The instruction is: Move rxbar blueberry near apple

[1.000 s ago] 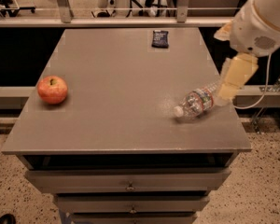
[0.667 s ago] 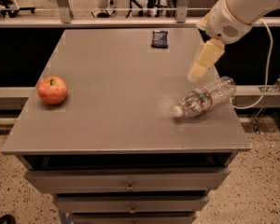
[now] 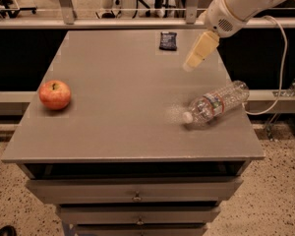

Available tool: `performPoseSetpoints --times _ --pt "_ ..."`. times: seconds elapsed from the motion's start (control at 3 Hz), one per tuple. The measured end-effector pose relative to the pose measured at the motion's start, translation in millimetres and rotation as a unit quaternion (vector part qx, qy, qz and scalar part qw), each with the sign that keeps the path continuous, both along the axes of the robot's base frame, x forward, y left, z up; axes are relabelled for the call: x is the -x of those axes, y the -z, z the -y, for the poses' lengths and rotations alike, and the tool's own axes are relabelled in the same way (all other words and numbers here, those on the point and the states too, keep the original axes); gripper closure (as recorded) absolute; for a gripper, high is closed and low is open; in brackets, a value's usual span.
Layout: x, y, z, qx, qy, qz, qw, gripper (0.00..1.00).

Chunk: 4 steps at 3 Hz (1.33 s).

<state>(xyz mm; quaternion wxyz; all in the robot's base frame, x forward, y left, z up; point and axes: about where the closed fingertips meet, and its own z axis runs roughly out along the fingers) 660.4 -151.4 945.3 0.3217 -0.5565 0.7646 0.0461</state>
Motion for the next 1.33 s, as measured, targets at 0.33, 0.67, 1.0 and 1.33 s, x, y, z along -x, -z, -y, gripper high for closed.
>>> performPoseSetpoints --times 0.33,0.67,1.0,1.33 --pt "-7.4 7.8 -3.7 -0.021 0.023 0.007 0.9995 0.0" --pt "-57.1 45.1 -26.5 -0.096 0.104 0.012 0.9899 0.0" --pt "-103.3 61.7 -38.2 -0.152 0.163 0.033 0.9743 0.0" --pt "-146.0 70.9 -44.7 -0.193 0.219 0.057 0.9548 0.0"
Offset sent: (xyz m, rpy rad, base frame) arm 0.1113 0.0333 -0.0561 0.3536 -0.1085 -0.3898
